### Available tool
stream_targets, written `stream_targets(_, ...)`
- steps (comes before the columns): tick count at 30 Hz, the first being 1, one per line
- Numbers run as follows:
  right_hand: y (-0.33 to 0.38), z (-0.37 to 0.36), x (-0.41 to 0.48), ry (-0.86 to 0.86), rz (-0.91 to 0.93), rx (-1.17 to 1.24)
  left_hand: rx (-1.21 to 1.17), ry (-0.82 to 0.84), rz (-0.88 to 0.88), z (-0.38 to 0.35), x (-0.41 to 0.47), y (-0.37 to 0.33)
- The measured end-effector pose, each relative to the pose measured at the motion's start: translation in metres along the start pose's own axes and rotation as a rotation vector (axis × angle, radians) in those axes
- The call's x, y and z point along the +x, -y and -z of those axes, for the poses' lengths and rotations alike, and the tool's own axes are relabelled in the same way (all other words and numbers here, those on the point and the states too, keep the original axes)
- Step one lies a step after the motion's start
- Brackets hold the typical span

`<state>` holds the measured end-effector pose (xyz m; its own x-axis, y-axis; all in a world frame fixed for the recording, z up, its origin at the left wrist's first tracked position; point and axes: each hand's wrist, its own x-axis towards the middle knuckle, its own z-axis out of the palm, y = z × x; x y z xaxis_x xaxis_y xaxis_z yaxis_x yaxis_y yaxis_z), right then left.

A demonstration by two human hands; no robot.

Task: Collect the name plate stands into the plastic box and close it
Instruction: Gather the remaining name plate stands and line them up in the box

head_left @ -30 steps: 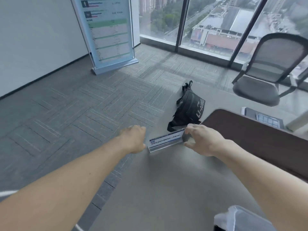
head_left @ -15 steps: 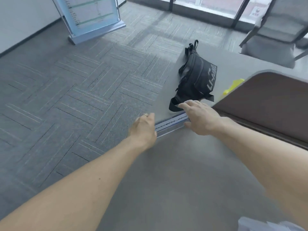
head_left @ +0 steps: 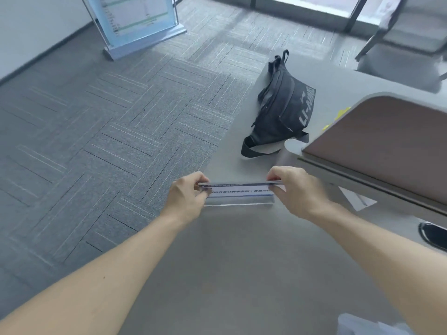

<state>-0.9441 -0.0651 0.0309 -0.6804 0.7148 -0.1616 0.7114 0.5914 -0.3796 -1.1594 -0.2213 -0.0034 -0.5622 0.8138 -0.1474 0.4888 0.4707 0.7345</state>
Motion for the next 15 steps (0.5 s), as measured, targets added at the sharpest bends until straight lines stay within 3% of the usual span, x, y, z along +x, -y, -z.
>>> stream_targets(4,-0.028,-0.028,0.001,-0.019,-0.241,0.444,-0.389,-0.04,0.197,-0.017,-0.003,0.015)
stream_targets(7,-0.036,-0.056,0.005,0.015,-0.288,0.574,-0.608,-0.058,0.23,-0.03,-0.005,0.019)
stream_targets(11,-0.034,-0.059,-0.007,-0.067,-0.295,0.675,-0.658,-0.075,0.224,-0.027,-0.009,0.008)
stream_targets(15,-0.021,-0.016,-0.03,-0.095,-0.239,0.691,-0.68,-0.038,0.229,-0.003,-0.021,-0.026)
